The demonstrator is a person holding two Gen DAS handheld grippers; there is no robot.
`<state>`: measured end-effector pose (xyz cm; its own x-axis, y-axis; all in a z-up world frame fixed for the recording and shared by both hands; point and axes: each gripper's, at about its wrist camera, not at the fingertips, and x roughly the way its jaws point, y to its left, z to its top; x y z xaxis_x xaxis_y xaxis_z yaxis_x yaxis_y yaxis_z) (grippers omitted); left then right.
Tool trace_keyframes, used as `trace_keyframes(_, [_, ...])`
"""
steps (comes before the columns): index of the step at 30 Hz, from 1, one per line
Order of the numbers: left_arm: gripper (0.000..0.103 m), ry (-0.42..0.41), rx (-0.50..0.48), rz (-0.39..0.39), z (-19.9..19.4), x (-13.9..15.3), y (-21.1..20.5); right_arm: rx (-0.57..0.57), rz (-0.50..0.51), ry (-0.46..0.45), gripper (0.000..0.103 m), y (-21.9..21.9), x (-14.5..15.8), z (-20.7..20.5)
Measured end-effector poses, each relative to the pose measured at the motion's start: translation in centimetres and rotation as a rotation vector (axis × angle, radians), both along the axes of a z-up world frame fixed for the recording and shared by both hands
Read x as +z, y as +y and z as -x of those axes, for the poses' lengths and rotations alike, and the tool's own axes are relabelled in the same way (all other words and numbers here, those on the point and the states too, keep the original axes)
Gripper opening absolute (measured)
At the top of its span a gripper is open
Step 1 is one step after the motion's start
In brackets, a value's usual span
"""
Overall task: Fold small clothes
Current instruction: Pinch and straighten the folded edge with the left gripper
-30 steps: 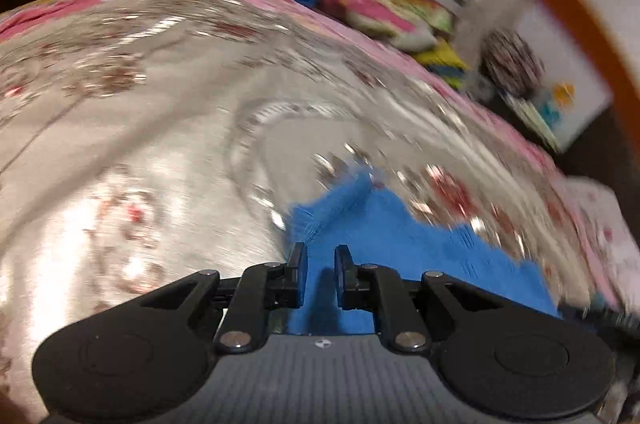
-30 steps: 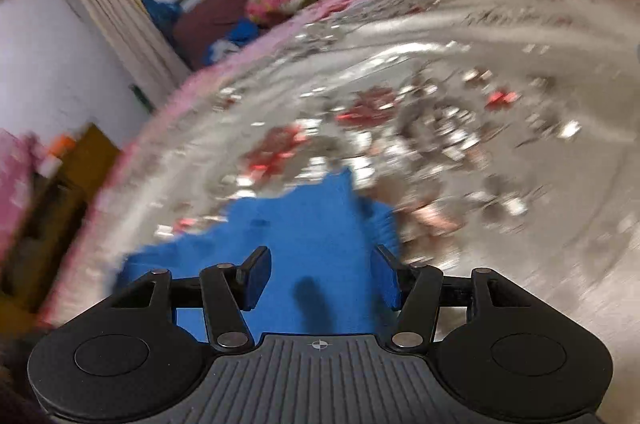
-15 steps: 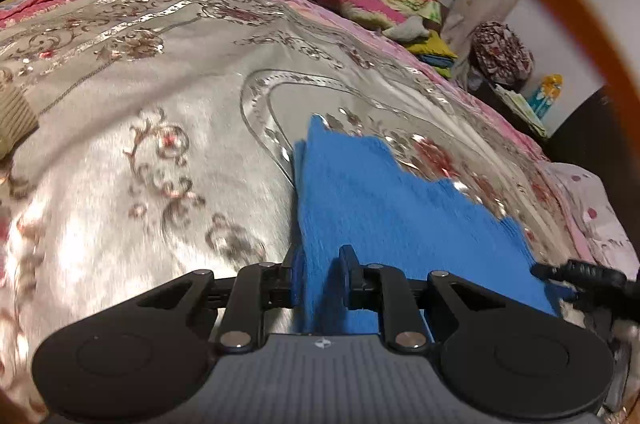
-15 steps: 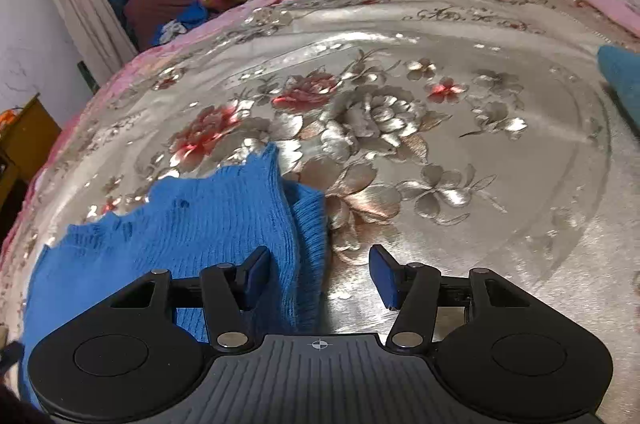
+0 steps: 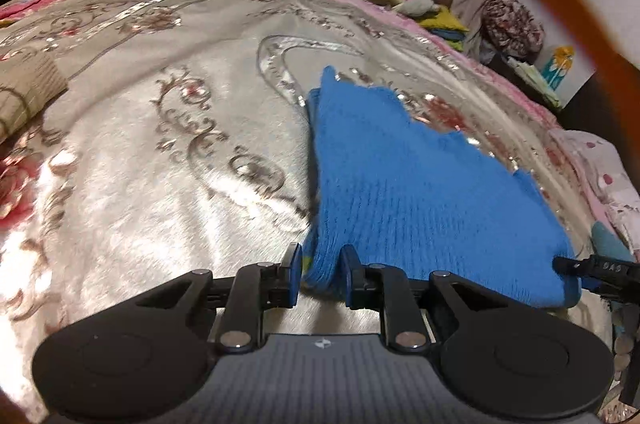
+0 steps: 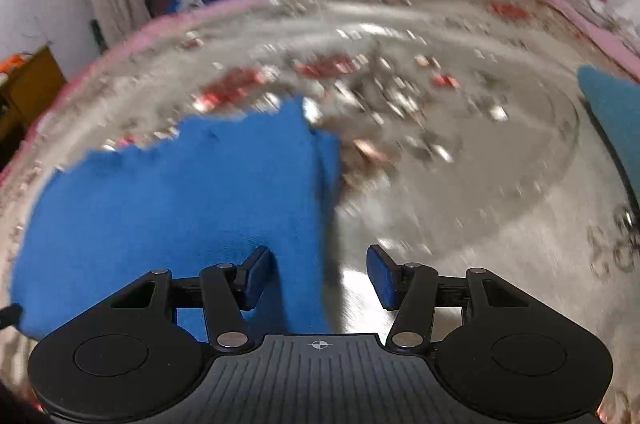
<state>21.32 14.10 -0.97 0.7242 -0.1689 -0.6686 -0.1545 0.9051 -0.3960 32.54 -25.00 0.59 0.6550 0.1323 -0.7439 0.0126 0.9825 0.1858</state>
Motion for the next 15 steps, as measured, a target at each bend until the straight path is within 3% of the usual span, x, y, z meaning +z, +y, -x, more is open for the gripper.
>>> trace_keyframes(10, [0.025, -0.015, -0.03, -0.053, 3.0, 2.6, -2.0, 0.004, -0.039, -0.046, 0.051, 0.0, 1.7, 3.2])
trace_keyframes(15, [0.026, -0.023, -0.05, -0.07, 3.1, 3.3, -2.8, 0.025, -0.012, 0.036, 0.051, 0.6, 0.3, 3.1])
